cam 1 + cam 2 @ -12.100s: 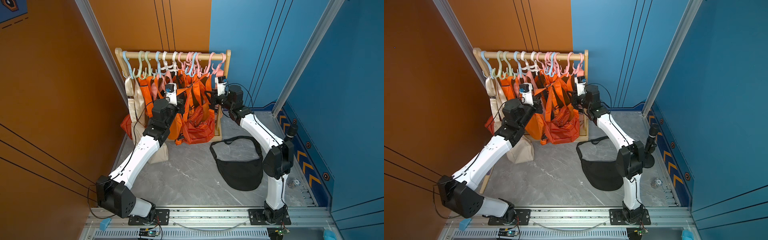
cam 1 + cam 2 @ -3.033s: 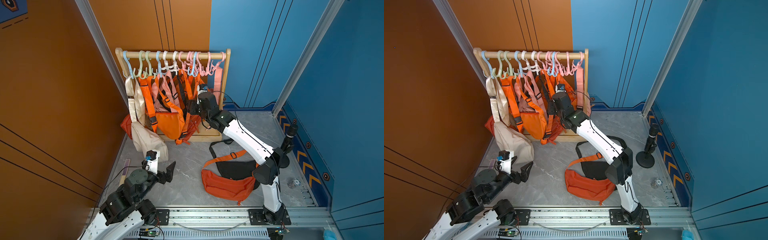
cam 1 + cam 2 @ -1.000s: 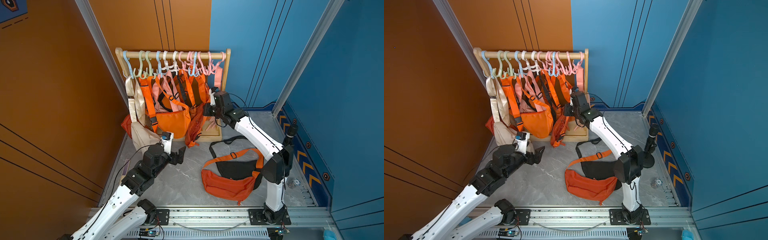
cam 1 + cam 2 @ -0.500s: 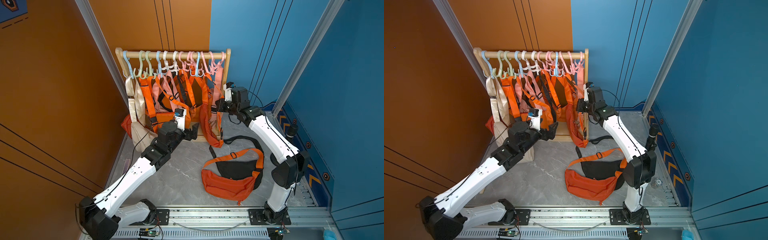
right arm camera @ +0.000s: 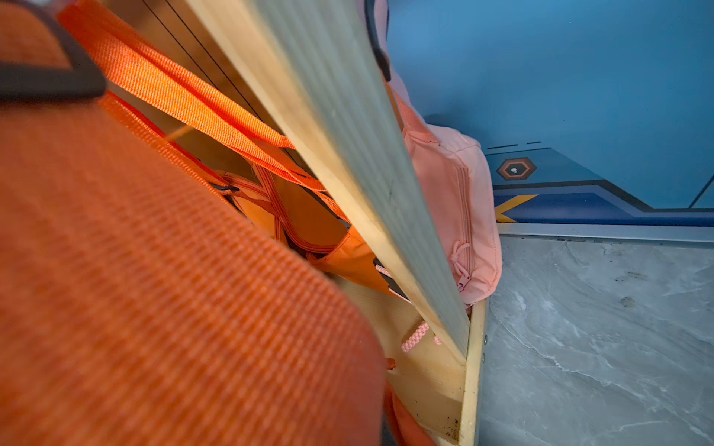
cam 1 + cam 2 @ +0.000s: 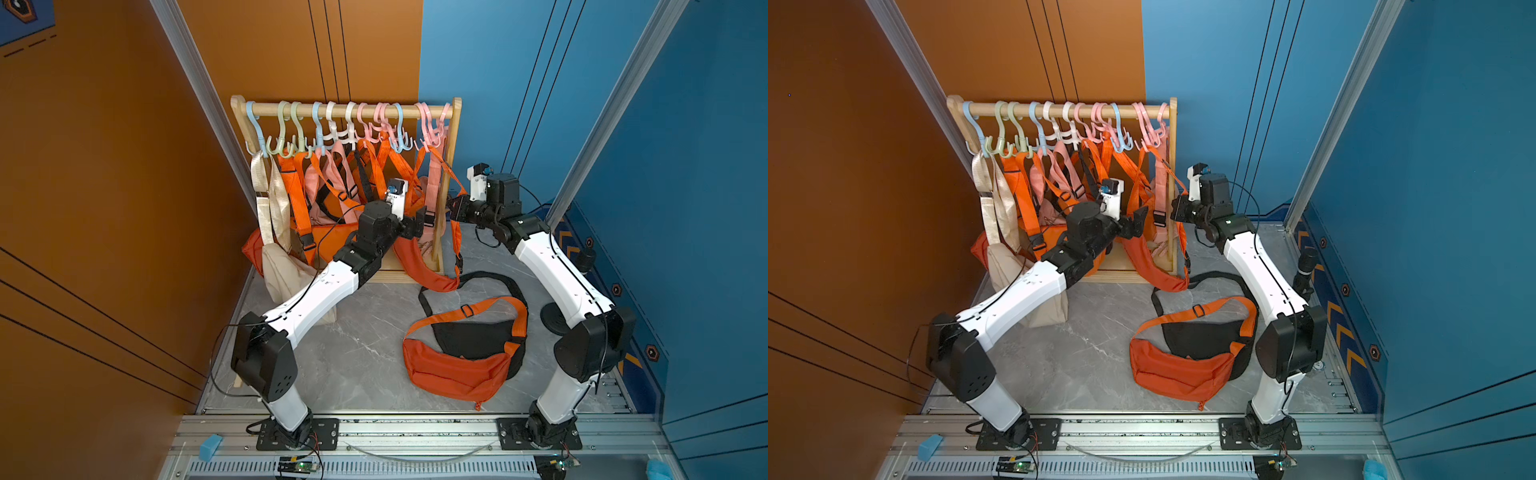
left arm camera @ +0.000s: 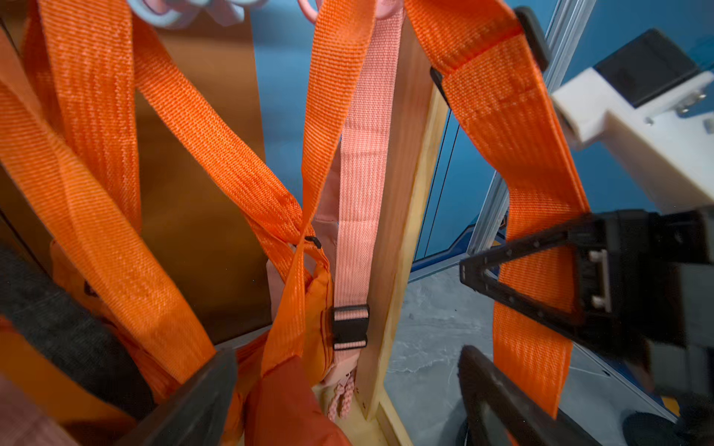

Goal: Take the bag off the hook
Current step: Pick up the bag from the hook.

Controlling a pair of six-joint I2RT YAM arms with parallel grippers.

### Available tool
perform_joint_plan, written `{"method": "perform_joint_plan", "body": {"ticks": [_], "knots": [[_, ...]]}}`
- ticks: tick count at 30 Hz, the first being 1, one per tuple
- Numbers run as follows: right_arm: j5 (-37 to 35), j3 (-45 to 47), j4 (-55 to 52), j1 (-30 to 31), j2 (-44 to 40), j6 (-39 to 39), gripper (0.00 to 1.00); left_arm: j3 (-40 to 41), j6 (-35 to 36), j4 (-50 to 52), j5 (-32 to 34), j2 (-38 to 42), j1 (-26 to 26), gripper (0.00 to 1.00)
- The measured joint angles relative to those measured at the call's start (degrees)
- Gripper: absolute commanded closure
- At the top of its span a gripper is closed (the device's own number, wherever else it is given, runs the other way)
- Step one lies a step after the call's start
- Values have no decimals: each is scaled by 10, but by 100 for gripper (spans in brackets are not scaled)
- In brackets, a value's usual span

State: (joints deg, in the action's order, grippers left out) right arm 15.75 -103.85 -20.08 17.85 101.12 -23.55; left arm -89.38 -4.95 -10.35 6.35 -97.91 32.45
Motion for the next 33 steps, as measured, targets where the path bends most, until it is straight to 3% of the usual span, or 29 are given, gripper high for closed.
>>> {"method": "perform_joint_plan", "body": {"ticks": [7, 12, 15, 23, 33], "knots": [[23, 27, 28, -25, -12, -9, 100, -102, 9, -10, -9, -82, -22, 12], [32, 38, 41, -34, -24, -15, 100, -157, 22, -10, -15, -125, -28, 24], [38, 38, 47, -38, -26, -20, 100, -190, 25, -10, -25, -150, -30, 38], [40, 38, 47, -40, -25, -23, 100, -216, 37, -6, -38, -167, -32, 98], [42, -13, 41, -39, 5, -35, 100, -254, 45, 44, -42, -167, -32, 100]]}}
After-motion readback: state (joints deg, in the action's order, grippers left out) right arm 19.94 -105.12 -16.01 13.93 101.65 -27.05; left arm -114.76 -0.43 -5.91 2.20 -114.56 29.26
